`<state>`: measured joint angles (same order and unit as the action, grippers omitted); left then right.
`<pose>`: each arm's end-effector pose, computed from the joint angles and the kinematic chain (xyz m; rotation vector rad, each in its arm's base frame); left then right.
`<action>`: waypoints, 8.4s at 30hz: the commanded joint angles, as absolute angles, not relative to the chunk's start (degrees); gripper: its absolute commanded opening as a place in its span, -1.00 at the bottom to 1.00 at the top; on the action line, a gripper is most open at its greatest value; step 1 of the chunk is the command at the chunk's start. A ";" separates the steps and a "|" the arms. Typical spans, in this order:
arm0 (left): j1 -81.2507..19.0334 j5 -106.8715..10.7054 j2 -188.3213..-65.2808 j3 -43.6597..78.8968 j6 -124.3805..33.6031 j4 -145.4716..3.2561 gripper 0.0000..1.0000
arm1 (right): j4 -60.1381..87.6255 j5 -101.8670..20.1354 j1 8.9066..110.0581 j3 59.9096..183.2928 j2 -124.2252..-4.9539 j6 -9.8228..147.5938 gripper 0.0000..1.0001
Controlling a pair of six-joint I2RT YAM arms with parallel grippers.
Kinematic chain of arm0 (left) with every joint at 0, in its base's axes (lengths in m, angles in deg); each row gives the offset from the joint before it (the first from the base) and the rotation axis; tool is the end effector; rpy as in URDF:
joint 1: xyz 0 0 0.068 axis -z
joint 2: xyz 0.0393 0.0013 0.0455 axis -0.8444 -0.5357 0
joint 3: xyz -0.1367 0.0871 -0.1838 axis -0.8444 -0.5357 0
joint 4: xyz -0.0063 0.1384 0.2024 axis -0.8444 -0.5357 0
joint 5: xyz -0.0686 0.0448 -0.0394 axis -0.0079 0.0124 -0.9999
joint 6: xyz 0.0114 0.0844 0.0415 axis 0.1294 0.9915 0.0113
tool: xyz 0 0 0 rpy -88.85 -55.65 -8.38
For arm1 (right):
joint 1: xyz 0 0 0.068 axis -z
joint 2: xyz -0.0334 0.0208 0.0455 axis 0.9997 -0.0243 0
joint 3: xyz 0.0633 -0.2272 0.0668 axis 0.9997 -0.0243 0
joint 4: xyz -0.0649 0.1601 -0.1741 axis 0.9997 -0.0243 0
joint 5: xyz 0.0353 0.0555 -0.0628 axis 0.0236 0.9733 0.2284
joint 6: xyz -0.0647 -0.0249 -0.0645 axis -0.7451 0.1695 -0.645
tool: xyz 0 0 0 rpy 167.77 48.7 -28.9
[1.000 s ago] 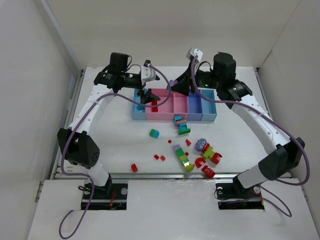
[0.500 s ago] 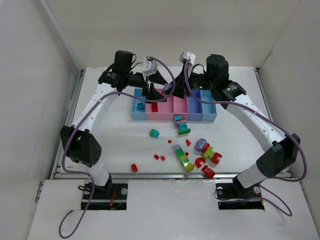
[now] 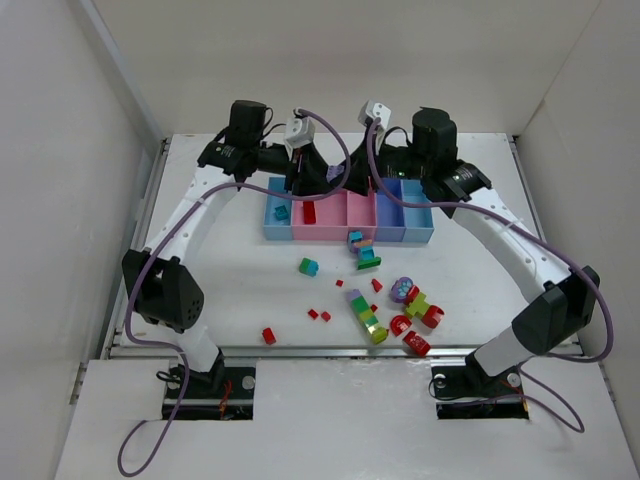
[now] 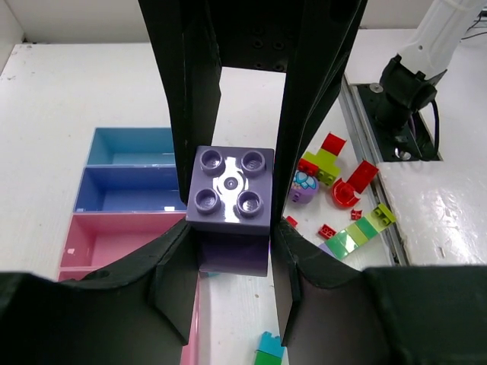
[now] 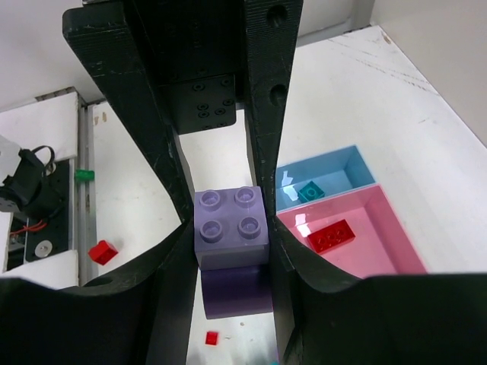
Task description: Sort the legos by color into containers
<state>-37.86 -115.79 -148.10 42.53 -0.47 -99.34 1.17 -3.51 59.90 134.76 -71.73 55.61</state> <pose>0.3108 -0.1998 0.3674 1.4435 1.1012 -1.1429 0.2964 0.2312 0.3816 -1.0742 1.4814 0.9743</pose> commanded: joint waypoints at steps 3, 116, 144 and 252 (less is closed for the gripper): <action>-37.92 -110.42 -147.03 39.94 0.54 -98.25 -1.00 | 4.41 -5.08 60.13 138.16 -71.05 57.05 -1.00; -25.35 -59.96 -151.41 20.26 53.64 -115.94 0.20 | -14.23 -46.84 75.52 130.25 -72.10 71.39 1.00; -22.63 -61.18 -155.98 14.71 49.25 -108.02 -0.70 | -13.70 -46.84 75.51 128.58 -70.52 70.86 1.00; -27.73 -74.80 -153.26 48.54 -2.51 -103.71 -1.00 | -17.91 -11.69 64.53 149.06 -85.37 75.87 0.75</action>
